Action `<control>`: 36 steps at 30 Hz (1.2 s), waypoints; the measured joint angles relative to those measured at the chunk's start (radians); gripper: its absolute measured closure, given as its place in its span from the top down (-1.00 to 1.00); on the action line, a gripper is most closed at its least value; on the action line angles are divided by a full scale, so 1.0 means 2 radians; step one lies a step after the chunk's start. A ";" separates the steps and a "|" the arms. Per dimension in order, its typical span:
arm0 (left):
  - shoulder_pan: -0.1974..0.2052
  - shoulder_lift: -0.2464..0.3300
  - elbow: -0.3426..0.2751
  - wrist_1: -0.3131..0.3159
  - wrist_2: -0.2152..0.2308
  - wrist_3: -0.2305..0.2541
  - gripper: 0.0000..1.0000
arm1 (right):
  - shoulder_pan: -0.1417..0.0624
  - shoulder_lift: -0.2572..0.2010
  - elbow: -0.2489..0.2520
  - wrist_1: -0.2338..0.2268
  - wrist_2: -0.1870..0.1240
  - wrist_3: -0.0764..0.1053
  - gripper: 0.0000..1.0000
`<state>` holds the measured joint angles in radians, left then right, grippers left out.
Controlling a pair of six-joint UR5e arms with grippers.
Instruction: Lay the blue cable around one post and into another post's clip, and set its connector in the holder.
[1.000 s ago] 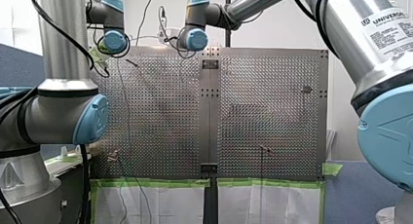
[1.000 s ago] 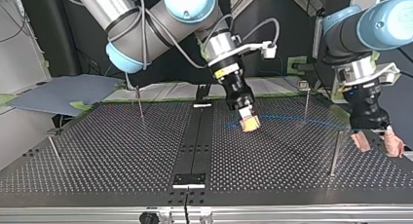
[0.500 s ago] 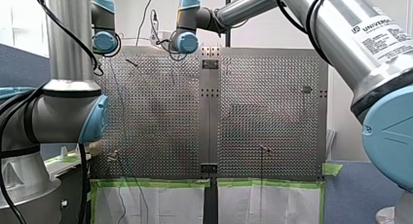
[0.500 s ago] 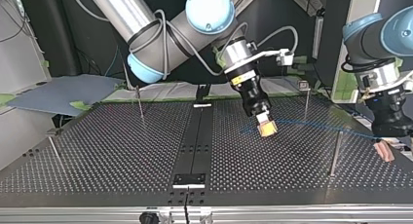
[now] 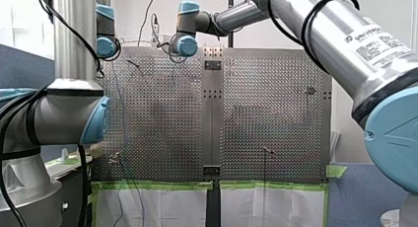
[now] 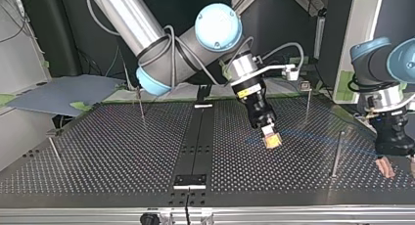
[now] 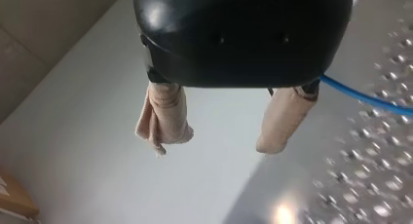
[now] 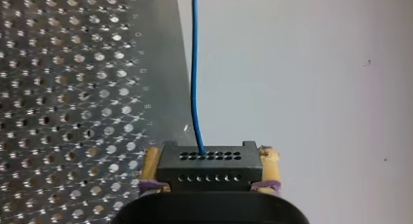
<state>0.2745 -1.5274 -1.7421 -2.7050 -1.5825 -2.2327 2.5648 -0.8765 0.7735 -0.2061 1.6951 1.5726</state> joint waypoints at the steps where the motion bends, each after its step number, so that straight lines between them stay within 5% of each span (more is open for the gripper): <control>1: 0.000 -0.004 0.001 0.002 0.000 0.000 1.00 | 0.000 0.002 -0.005 0.001 0.000 0.000 -0.98; 11: 0.006 -0.044 0.014 0.008 0.000 0.002 1.00 | -0.009 0.020 -0.053 0.022 0.000 0.000 -0.98; 22: 0.012 -0.075 0.015 0.013 0.006 0.014 1.00 | -0.016 0.026 -0.058 0.033 0.005 0.002 -0.98; 36: 0.005 -0.101 0.009 0.012 0.009 0.022 1.00 | -0.030 0.027 -0.041 0.093 0.052 -0.007 -0.98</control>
<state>0.2840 -1.7289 -1.7248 -2.6814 -1.5637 -2.1896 2.5053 -0.8215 0.6912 -0.0208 1.8000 1.5593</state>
